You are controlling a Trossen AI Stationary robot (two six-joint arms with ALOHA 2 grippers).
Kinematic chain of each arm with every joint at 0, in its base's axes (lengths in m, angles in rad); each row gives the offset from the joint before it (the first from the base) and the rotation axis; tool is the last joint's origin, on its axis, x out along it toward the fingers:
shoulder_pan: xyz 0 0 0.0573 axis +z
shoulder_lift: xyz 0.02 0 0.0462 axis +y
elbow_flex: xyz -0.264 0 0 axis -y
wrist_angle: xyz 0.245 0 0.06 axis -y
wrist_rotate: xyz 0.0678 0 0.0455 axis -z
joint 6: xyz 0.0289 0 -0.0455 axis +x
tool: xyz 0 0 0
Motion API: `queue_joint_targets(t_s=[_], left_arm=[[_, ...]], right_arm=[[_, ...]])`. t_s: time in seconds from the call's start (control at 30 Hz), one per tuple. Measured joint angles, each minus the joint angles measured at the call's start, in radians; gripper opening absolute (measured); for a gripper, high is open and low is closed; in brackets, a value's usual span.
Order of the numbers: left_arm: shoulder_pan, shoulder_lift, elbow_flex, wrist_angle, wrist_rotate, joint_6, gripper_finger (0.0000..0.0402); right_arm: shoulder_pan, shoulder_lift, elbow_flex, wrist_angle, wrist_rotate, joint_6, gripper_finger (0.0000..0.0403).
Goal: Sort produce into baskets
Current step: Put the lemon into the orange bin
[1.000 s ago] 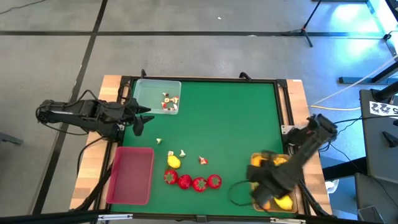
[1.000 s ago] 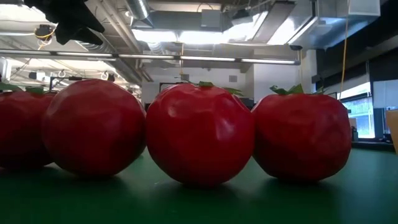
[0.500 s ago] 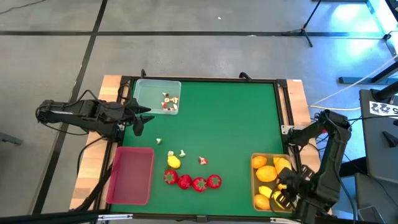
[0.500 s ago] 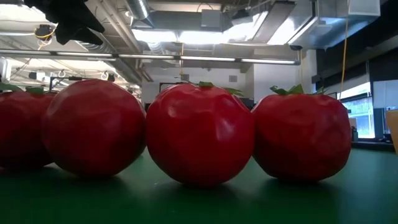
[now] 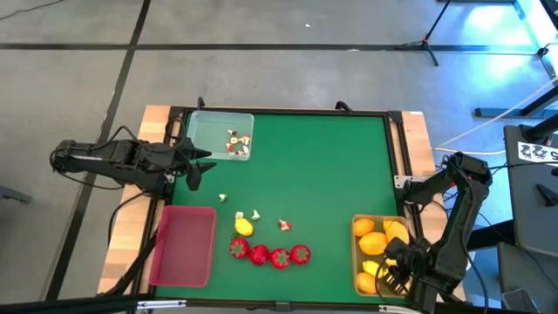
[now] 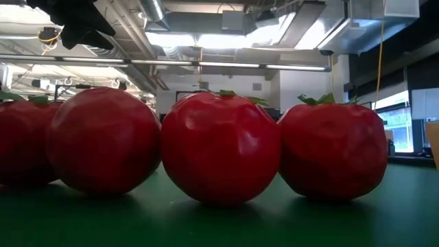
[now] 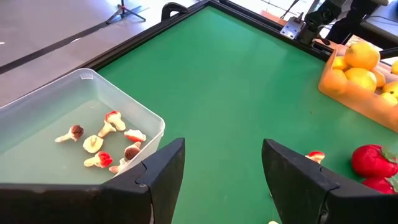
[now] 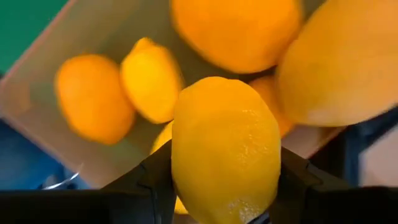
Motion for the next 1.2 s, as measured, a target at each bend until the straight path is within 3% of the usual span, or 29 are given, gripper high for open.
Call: queue_joint_targets(t_s=[0.27,0.57,0.73,0.97,1.2], left_arm=[[0.0,0.0,0.0,0.0,0.0,0.007,0.0209],[0.0,0.0,0.0,0.0,0.0,0.009,0.0209],[0.0,0.0,0.0,0.0,0.0,0.011,0.0209],[0.0,0.0,0.0,0.0,0.0,0.012,0.021],[0.0,0.0,0.0,0.0,0.0,0.011,0.021]], right_arm=[[0.0,-0.002,-0.006,0.066,0.02,0.002,0.0189],[0.0,-0.002,-0.006,0.027,-0.007,0.021,0.0283],[0.0,-0.002,-0.006,0.016,0.009,0.013,0.0316],[-0.078,-0.006,0.014,-0.055,0.278,-0.176,0.0321],[-0.374,-0.008,0.085,-0.149,0.613,-0.543,0.0321]])
